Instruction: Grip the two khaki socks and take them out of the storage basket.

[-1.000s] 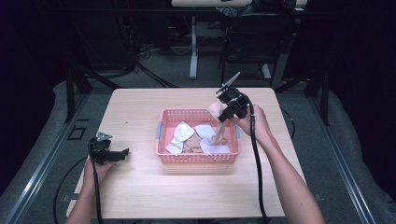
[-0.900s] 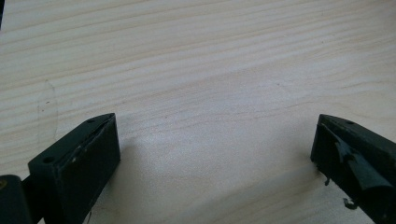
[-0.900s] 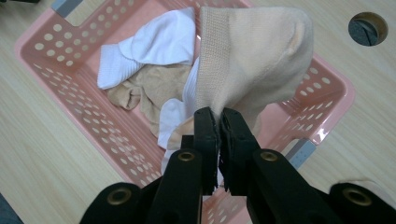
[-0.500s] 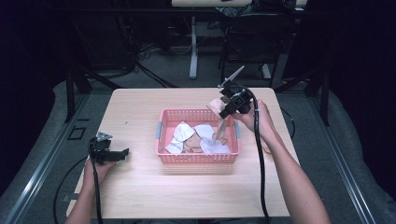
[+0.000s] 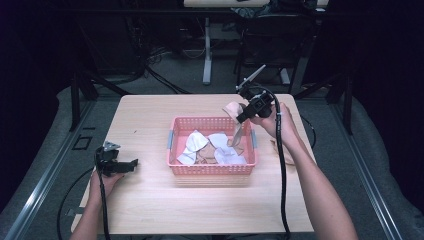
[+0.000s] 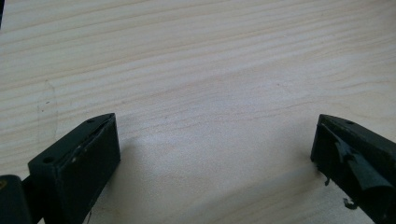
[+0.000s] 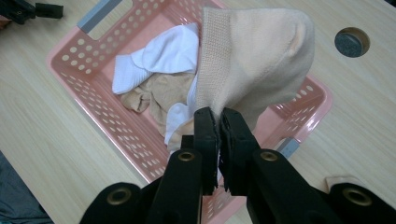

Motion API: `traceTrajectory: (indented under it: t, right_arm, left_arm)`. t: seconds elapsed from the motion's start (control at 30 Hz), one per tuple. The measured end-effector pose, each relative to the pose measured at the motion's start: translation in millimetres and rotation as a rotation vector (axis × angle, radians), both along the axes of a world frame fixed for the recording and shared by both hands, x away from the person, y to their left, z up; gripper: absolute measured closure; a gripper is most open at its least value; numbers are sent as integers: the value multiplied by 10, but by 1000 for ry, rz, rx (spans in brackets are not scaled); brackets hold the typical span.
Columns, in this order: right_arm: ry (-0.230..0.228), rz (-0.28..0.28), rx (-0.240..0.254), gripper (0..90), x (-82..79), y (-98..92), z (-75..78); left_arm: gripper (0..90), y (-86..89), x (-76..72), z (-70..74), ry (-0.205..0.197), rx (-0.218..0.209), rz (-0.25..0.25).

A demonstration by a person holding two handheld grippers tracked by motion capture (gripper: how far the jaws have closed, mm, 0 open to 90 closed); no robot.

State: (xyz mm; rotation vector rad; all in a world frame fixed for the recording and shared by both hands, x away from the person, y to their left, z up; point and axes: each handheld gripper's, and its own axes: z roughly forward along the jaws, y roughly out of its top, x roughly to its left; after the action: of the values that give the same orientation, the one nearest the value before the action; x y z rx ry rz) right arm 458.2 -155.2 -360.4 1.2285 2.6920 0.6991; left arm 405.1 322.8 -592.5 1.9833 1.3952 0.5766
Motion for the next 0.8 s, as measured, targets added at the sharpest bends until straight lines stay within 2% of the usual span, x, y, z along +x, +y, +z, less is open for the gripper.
traceTrajectory:
  t: [0.5, 0.73, 0.8]
  right_arm:
    - [-32, -26, 8, 856, -34, -184, 239]
    - [-49, -66, 12, 856, -83, -450, 319]
    - [-54, -91, 19, 856, -106, -575, 326]
  left_arm:
    - [11, -1, 0, 0, 0, -1, 1]
    - [11, 0, 0, 0, 0, 0, 0]
    - [11, 0, 0, 0, 0, 0, 0]
